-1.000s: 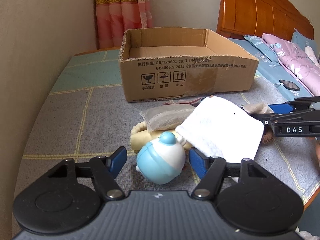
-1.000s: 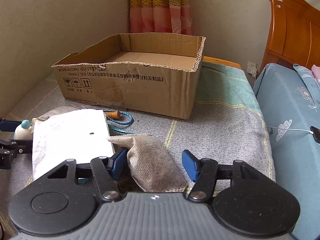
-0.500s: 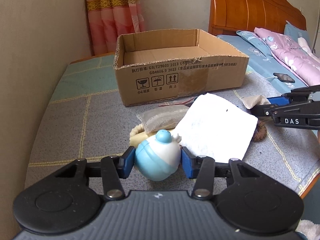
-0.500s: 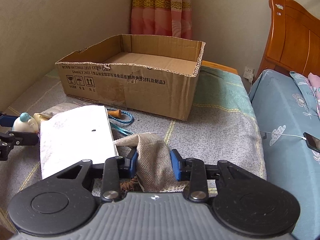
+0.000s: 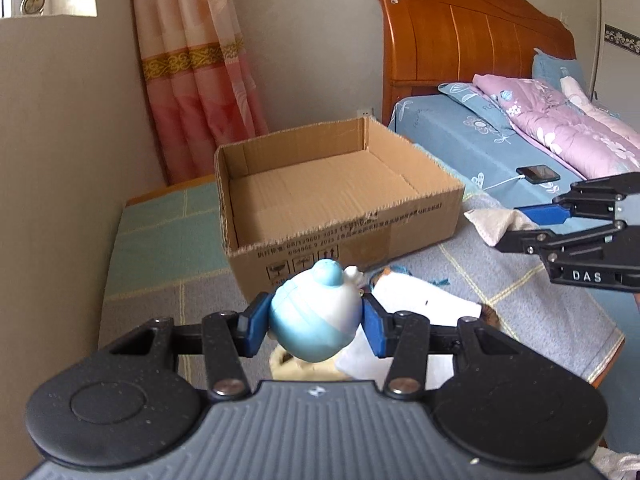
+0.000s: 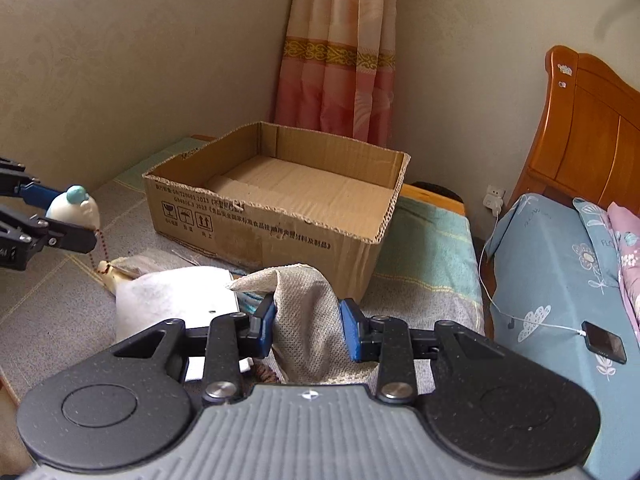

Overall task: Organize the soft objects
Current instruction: 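Carry the doll into the cardboard box with the left gripper while the right gripper carries the sachet there, then open the left gripper to release the doll and withdraw both grippers from the box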

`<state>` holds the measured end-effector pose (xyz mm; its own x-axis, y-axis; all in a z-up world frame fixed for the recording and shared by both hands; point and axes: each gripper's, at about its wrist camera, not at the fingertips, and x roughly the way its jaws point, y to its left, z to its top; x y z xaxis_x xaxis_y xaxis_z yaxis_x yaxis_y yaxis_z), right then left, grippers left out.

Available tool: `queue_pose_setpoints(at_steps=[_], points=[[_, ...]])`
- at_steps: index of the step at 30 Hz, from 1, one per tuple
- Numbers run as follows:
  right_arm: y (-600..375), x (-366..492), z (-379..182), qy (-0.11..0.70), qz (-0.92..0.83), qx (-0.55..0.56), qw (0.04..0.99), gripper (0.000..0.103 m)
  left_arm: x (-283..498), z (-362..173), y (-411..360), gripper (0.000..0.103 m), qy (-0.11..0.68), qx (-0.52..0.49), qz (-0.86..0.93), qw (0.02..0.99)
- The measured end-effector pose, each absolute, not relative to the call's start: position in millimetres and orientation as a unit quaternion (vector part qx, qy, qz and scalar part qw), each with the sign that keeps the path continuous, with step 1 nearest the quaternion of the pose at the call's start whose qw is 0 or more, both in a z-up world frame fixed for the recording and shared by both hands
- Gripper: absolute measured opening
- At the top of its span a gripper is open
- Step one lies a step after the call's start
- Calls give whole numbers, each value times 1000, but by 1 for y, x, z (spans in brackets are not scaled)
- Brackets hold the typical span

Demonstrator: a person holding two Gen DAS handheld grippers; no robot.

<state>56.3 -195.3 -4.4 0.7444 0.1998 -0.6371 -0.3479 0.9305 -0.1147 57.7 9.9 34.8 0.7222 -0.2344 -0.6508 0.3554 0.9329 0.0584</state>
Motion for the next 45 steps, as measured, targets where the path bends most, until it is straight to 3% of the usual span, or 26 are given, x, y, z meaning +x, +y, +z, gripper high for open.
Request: queue_pose_setpoints(at_steps=[8, 16, 17, 18, 20, 35, 45], points=[[-195, 67, 20, 294, 154, -114, 936, 39, 139, 65, -6, 48, 308, 120, -166, 929], [-198, 84, 28, 283, 139, -107, 943, 39, 231, 55, -20, 51, 327, 126, -143, 926], [-199, 86, 28, 283, 136, -107, 943, 39, 239, 51, -21, 61, 328, 128, -142, 925], [-200, 88, 27, 284, 134, -106, 943, 39, 246, 48, -22, 79, 329, 129, -136, 926], [-200, 92, 25, 288, 129, -105, 943, 39, 252, 41, -20, 91, 326, 130, -115, 929], [-185, 123, 35, 290, 126, -119, 941, 39, 122, 41, 31, 98, 317, 71, -108, 940], [-157, 194, 46, 297, 116, -141, 937, 39, 64, 16, 60, 98, 327, 39, -73, 941]])
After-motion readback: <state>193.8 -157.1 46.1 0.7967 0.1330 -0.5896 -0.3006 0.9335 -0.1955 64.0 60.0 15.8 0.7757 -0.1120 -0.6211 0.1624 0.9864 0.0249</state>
